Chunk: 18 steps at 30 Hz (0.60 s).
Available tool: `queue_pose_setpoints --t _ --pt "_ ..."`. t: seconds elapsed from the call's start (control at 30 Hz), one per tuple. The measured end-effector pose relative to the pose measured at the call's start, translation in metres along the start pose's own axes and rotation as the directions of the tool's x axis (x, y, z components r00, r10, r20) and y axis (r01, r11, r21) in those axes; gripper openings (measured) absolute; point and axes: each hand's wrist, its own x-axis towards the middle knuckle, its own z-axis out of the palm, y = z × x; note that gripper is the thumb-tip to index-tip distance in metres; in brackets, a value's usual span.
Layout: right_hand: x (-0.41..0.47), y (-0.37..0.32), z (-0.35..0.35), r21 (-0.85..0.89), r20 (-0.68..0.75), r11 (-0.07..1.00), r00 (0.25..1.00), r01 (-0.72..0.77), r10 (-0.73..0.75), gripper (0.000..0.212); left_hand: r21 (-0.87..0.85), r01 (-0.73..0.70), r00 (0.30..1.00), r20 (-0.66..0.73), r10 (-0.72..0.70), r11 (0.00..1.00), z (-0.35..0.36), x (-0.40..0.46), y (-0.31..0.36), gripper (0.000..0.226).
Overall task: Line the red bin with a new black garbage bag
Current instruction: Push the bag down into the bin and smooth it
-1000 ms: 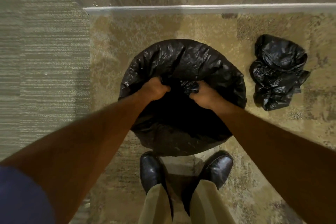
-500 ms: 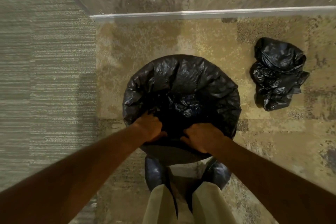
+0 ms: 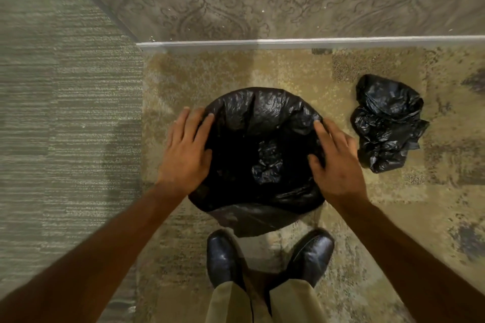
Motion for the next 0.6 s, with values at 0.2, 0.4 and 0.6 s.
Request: queue_pose_setpoints --t 0.2,0.4,0.6 --pt "0.04 -0.025 0.015 -0.291 -0.025 0.939 0.98 0.184 -0.199 0.087 0.115 -0.012 0.998 0.059 0.005 0.993 0.004 0.055 0.007 0.099" --pt "0.052 0.001 0.022 0.11 0.136 0.966 0.966 -0.234 0.219 0.062 -0.192 0.314 0.934 0.241 -0.265 0.93 0.007 0.099 -0.006 0.022" --pt "0.016 0.024 0.008 0.423 0.186 0.752 0.861 -0.505 0.474 0.075 -0.437 0.48 0.877 0.205 -0.435 0.761 0.001 0.064 -0.02 0.042"
